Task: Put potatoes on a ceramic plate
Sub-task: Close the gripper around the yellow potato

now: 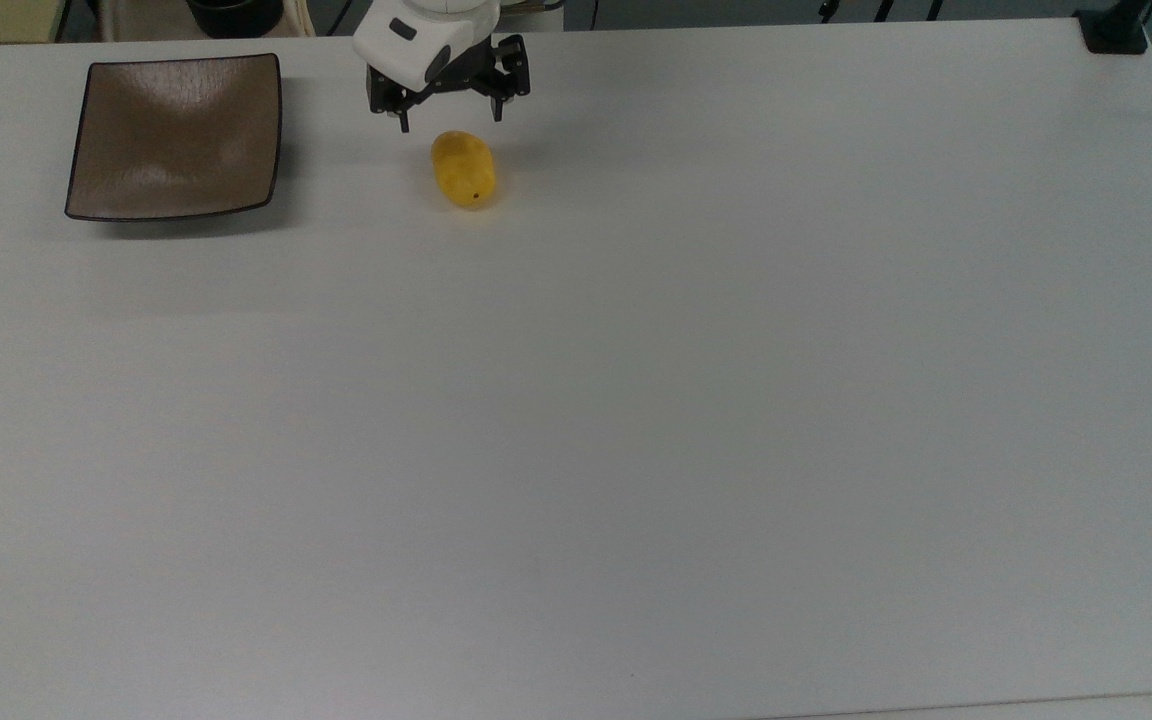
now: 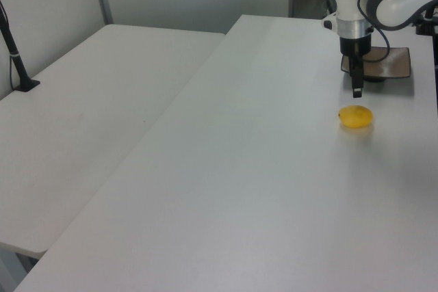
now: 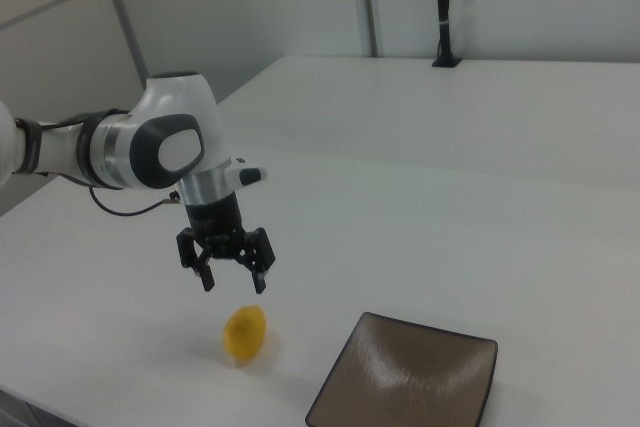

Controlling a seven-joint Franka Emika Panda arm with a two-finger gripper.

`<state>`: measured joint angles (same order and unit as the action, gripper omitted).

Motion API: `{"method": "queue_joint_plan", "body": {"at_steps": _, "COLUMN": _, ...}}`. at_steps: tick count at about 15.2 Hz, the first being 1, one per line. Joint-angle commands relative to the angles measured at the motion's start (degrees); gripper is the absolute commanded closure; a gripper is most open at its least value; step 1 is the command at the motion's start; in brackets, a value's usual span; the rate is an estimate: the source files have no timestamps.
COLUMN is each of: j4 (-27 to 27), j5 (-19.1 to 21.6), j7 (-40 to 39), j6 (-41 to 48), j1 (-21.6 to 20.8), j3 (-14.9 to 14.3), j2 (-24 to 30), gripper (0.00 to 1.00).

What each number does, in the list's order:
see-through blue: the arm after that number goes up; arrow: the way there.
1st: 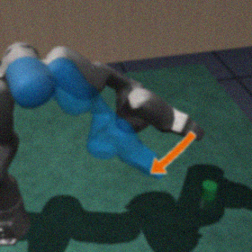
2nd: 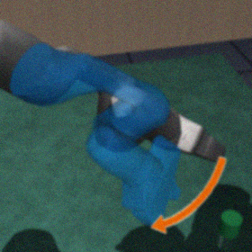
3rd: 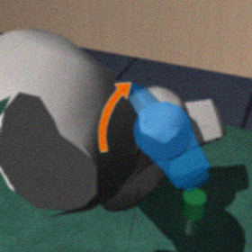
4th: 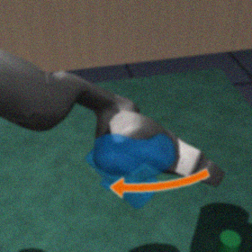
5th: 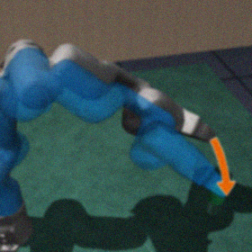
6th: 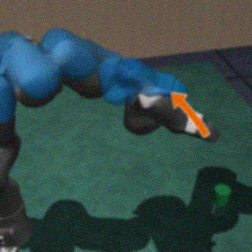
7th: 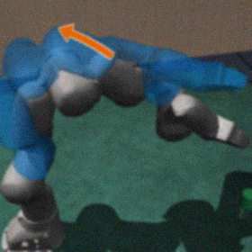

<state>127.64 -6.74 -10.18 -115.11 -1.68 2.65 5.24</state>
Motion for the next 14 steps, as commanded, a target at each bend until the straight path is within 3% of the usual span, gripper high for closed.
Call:
{"method": "queue_joint_plan", "body": {"at_steps": 1, "j4": 2.52, "j5": -0.64, "j7": -5.81, "j6": -1.96, "j1": -0.17, "j3": -0.37, "j2": -0.74, "gripper": 0.00}}
{"method": "queue_joint_plan", "body": {"at_steps": 7, "j4": 3.49, "j5": -0.73, "j7": -6.26, "j6": -7.23, "j1": -0.17, "j3": -0.37, "j2": -5.23, "gripper": 0.00}}
{"method": "queue_joint_plan", "body": {"at_steps": 10, "j4": 3.49, "j5": -2.65, "j7": -6.26, "j6": -8.37, "j1": -0.25, "j3": -0.37, "j2": -6.81, "gripper": 0.01}}
{"method": "queue_joint_plan", "body": {"at_steps": 12, "j4": 3.49, "j5": -3.54, "j7": -6.26, "j6": -8.55, "j1": -0.25, "j3": -0.37, "j2": -7.96, "gripper": 0.12}}
{"method": "queue_joint_plan", "body": {"at_steps": 14, "j4": 3.49, "j5": -4.06, "j7": -6.26, "j6": -8.55, "j1": -0.17, "j3": -0.37, "j2": -8.14, "gripper": 0.36}}
